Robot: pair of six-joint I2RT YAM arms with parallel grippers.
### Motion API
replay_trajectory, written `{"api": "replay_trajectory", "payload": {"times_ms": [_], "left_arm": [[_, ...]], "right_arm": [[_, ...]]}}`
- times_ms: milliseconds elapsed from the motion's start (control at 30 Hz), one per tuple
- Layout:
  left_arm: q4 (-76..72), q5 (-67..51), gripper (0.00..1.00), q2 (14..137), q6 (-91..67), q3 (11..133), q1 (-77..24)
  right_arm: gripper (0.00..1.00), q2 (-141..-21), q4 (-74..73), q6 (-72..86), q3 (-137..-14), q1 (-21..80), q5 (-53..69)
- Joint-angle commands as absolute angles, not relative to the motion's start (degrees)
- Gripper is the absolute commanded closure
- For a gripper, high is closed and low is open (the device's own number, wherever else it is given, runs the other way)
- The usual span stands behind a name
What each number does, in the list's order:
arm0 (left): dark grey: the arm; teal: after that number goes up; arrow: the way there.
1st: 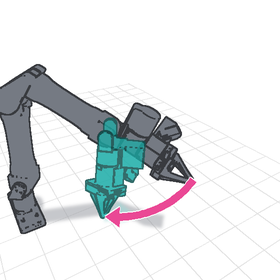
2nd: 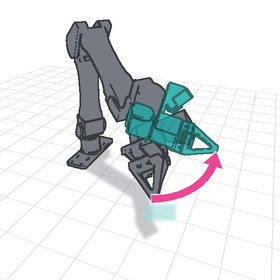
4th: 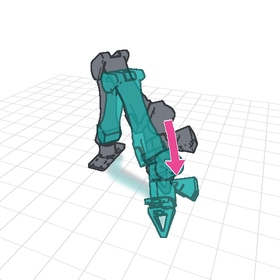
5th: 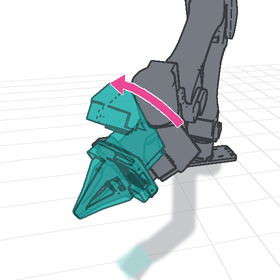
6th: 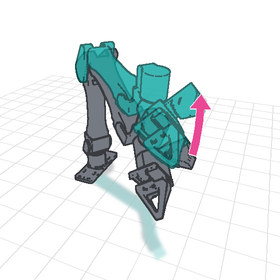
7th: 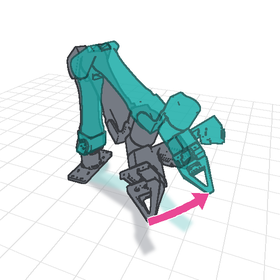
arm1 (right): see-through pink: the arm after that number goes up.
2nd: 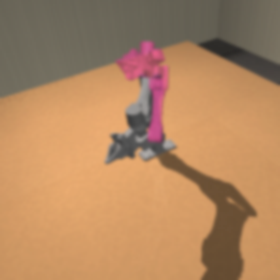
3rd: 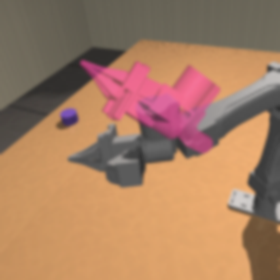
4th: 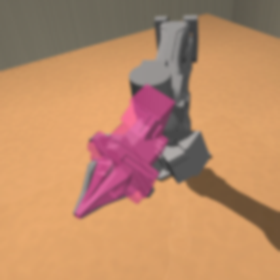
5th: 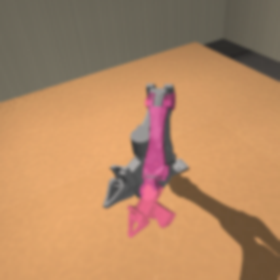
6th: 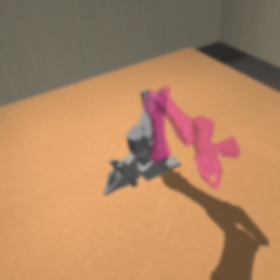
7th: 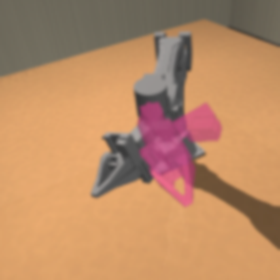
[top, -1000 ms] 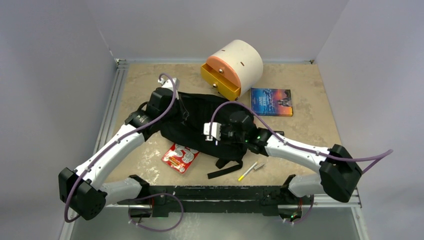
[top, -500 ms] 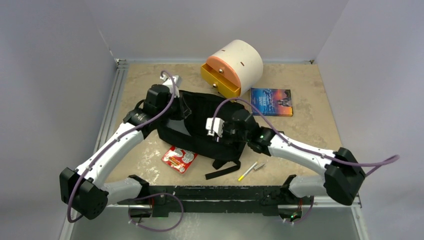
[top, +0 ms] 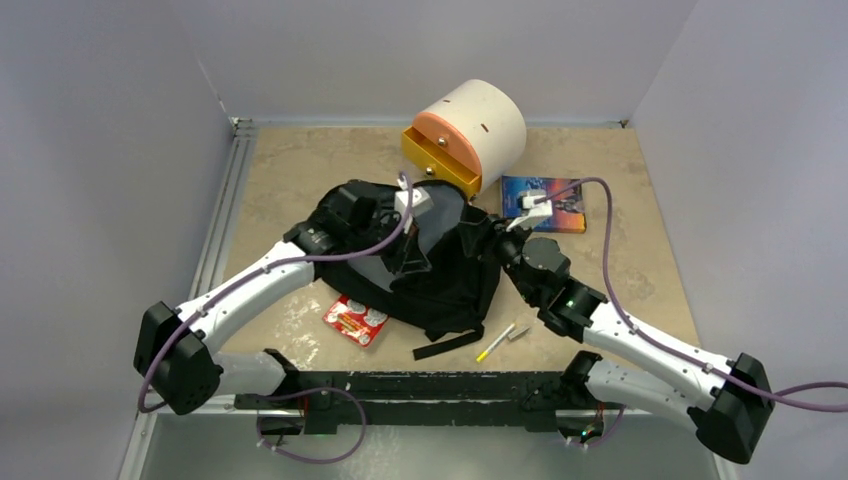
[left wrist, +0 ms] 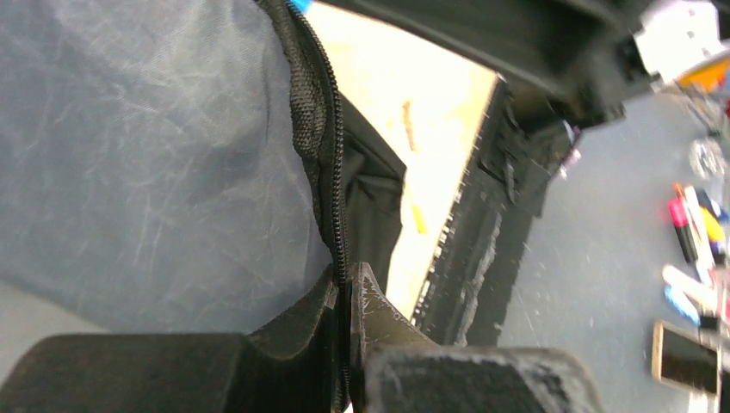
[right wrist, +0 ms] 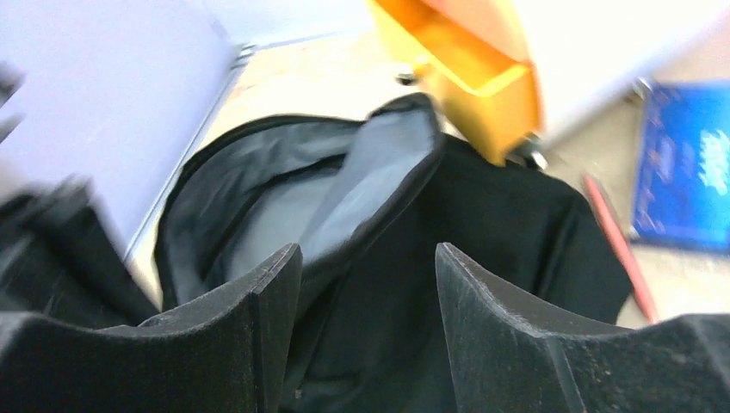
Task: Pack the student bag
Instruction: Pick up the student bag at the center of the board.
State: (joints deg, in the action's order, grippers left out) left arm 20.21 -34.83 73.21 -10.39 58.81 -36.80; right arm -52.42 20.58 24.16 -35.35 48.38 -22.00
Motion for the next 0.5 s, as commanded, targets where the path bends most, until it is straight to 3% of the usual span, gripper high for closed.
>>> {"api": "replay_trajectory", "payload": {"times_ms": [0,100,333,467], "left_arm": [[18.76,-42.66,1.00,74.92,-5.52,58.44,-44.22],[21.34,-37.52,1.00,78.45,-4.86,58.91,-49.10],[23.13,-25.06,0.51,81.43,-7.89,60.80,-51.77],[22.34,-19.77,0.41,79.14,-11.21,62.60,-51.69]], "right_arm": [[0.40,-48.79,10.99,45.61,-37.27,48.08,-41.30],[0.41,-46.74,7.19,50.42,-37.67,48.08,-44.91],[0.39,-48.21,0.84,51.34,-41.52,48.07,-44.55],[0.37,-49.64,-1.05,51.12,-42.82,48.01,-41.45]]}}
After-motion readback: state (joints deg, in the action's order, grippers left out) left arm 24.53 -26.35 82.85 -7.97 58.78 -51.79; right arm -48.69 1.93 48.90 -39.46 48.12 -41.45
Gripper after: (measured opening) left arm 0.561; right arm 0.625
